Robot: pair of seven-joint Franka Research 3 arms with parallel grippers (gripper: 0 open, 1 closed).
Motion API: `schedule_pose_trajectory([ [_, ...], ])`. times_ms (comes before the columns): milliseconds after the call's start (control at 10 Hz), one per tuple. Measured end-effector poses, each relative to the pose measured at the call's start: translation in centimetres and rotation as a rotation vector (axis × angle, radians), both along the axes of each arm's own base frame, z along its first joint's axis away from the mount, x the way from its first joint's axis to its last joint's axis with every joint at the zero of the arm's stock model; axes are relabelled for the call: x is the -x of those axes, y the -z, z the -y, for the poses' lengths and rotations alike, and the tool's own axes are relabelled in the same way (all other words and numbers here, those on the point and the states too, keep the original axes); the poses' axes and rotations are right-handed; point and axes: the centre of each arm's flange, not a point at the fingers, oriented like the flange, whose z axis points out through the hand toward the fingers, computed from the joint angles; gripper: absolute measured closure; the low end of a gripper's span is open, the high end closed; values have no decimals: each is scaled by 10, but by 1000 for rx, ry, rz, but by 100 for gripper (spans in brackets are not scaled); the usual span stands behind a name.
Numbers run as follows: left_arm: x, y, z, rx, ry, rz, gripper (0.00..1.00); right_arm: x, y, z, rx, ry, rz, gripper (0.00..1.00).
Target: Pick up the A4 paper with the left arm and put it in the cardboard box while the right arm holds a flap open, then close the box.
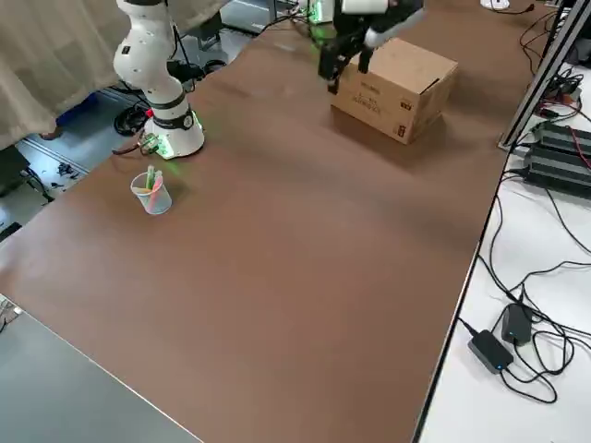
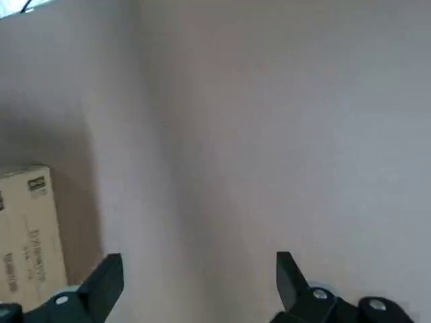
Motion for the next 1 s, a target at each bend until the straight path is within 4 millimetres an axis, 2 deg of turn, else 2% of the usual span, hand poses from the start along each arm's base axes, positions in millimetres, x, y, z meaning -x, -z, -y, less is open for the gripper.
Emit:
schedule_pose_trajectory([
  [100, 0, 0, 1, 0, 2, -1, 0, -1, 2, 9, 17, -16, -4, 0],
  [200, 0, 1, 2, 0, 3, -1, 0, -3, 2, 10, 44, -33, 1, 0],
  [600, 0, 1, 2, 0, 3, -1, 0, -11, 1, -11, 79, -107, 33, 0],
  [1000, 0, 1, 2, 0, 3, -1, 0, -12, 2, -16, 73, -140, 36, 0],
])
